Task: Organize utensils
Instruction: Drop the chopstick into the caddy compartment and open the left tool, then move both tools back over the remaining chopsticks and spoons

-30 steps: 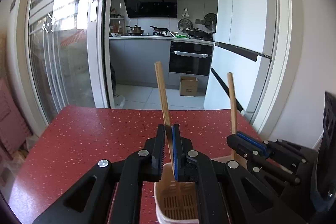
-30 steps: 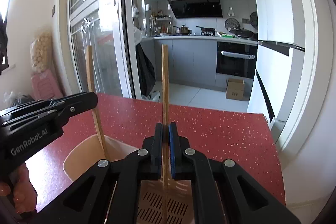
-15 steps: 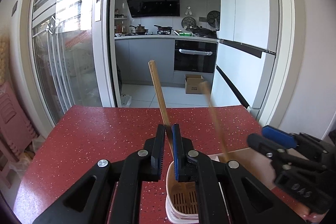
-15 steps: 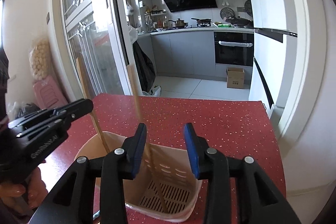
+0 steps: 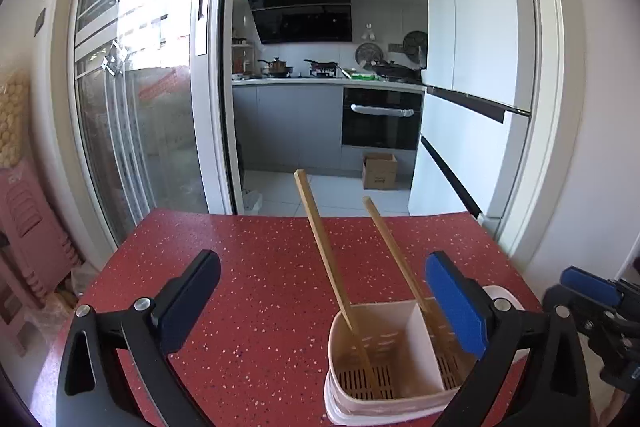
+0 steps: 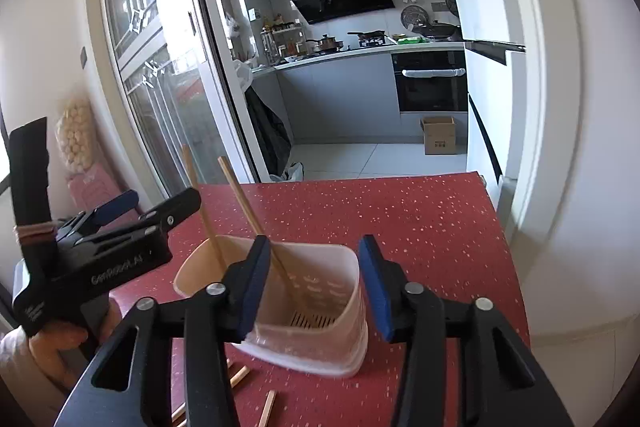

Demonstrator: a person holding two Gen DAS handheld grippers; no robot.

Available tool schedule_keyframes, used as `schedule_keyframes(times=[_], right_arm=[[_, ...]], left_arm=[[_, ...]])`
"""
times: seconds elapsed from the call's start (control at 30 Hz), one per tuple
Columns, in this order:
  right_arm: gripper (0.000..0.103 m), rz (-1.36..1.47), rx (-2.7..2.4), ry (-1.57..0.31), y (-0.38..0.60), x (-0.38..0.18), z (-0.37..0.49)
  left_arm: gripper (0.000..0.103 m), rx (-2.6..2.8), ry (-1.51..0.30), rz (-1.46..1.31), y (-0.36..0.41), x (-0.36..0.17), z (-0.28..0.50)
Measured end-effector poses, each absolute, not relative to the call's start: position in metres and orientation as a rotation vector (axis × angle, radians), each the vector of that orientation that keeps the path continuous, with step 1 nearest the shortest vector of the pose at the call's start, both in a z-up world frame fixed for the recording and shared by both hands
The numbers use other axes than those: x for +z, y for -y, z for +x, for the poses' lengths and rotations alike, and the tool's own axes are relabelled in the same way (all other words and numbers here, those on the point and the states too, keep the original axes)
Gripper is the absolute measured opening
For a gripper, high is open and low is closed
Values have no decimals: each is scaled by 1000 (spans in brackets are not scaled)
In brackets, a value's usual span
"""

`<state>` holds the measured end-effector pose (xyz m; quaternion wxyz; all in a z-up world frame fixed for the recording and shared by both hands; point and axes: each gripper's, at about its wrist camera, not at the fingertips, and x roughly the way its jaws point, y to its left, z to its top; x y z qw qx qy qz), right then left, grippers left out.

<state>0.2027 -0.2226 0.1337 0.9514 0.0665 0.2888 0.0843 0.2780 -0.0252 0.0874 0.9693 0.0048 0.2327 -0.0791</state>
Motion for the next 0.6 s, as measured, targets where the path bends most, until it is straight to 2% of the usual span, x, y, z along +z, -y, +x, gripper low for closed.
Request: schedule_keyframes(times=[0.1, 0.17, 0.2, 0.27, 0.3, 0.37, 0.43, 0.6], right_arm=[[58, 157, 156, -612, 227, 137, 183], [71, 173, 151, -616, 231, 135, 165], [86, 177, 145, -620, 232, 133, 155], [90, 181, 142, -637, 232, 127, 136], [96, 185, 141, -649, 233, 124, 128], [96, 211, 142, -666, 236, 115, 110], [103, 233, 142, -688, 241, 109, 97], [103, 258, 131, -702, 251, 105, 68]], left_arm=[[103, -144, -443, 12, 23, 89, 267], [103, -141, -428, 6, 20, 89, 253], [103, -146, -429, 1, 18, 87, 245], [103, -154, -450, 3, 16, 80, 230], [103, -156, -467, 8, 15, 76, 221], [103, -133, -505, 27, 15, 66, 205], [103, -107, -526, 35, 13, 59, 190], [103, -35, -572, 73, 15, 47, 155]])
